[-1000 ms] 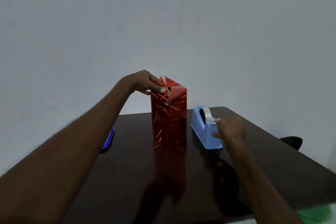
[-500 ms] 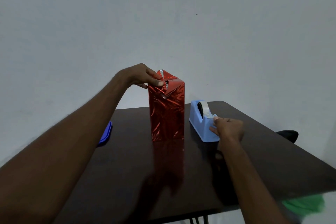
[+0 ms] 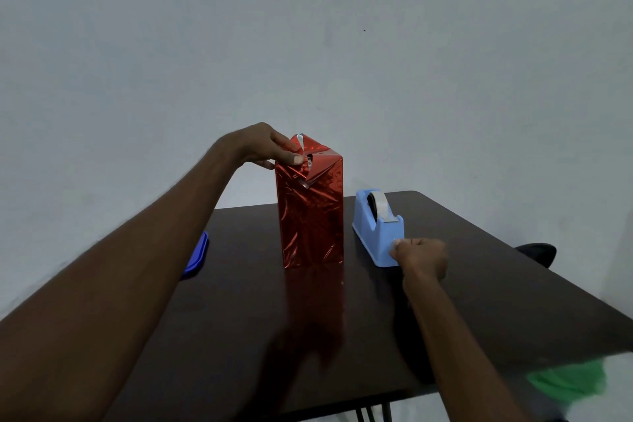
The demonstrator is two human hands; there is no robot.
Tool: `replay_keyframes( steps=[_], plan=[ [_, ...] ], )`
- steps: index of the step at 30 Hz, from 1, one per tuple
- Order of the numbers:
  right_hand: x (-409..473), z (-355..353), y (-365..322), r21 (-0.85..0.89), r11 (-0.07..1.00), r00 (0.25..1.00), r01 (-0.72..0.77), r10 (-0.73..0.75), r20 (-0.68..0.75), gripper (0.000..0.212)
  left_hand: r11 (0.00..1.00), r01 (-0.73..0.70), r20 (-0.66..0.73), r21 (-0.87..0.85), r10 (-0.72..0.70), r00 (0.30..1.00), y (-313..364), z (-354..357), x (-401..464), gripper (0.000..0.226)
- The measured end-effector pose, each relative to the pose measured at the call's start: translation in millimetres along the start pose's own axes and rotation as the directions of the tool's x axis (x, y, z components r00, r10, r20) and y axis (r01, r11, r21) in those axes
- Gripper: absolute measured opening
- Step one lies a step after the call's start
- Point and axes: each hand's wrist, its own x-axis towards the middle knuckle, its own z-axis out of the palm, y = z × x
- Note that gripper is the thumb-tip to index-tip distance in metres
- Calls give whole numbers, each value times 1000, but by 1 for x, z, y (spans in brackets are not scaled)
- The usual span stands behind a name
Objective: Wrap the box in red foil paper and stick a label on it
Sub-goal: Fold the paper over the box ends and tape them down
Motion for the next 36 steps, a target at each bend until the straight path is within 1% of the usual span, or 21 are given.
replay_keyframes(
  steps=[1, 3, 7, 9, 11, 13, 16, 18, 20, 24, 27, 29, 31, 34, 36],
  plan=[
    [-1, 0, 2, 3, 1000, 1000, -10, 10, 7, 17, 1000, -3, 1, -1, 3, 1000, -1, 0, 0, 44],
    [-3, 1, 2, 27, 999, 999, 27, -28, 43, 21, 1000, -9, 0, 2, 9, 1000, -2, 0, 1, 44],
    [-12, -3, -7, 63, 989, 986, 130, -136, 101, 12, 1000, -15, 0, -4, 15, 1000, -3, 1, 3, 42],
    [-15, -5, -18, 142, 979, 968, 147, -172, 183, 13, 1000, -17, 1, 6, 17, 1000, -2, 1, 4, 43],
    [-18, -6, -38, 245, 962, 934, 121, -194, 301, 16, 1000, -17, 3, 5, 17, 1000, -3, 1, 4, 44],
    [-20, -5, -63, 275, 952, 894, 132, -234, 382, 14, 1000, -14, 1, 5, 14, 1000, -4, 0, 4, 43],
    [-23, -3, -106, 223, 944, 846, 243, -319, 427, 8, 1000, -18, -9, 14, 18, 1000, -4, 1, 4, 44],
    [-23, 5, -134, 203, 927, 793, 314, -374, 480, 13, 1000, -19, -19, 18, 19, 1000, -3, 1, 1, 45],
    [-22, 18, -162, 122, 916, 761, 381, -386, 521, 16, 1000, -20, -16, 21, 21, 1000, -1, 0, -1, 46],
    [-21, 49, -202, -125, 874, 738, 469, -311, 599, 25, 998, -26, -13, 53, 27, 1000, -1, -1, 0, 48],
    [-26, 64, -215, -282, 797, 712, 534, -245, 658, 28, 997, -28, -10, 70, 29, 1000, -2, -2, 2, 47],
    [-29, 71, -222, -367, 736, 696, 568, -191, 692, 34, 997, -31, -9, 71, 31, 999, -2, -1, 2, 48],
    [-30, 78, -229, -420, 688, 686, 591, -155, 711, 35, 997, -31, -15, 63, 32, 999, -3, -1, 2, 48],
    [-28, 89, -232, -451, 650, 663, 612, -111, 741, 30, 998, -34, -18, 58, 35, 999, -4, -1, 2, 49],
    [-27, 94, -229, -502, 566, 646, 654, -73, 760, 29, 998, -33, -19, 46, 34, 999, -4, -1, 2, 49]
  ],
)
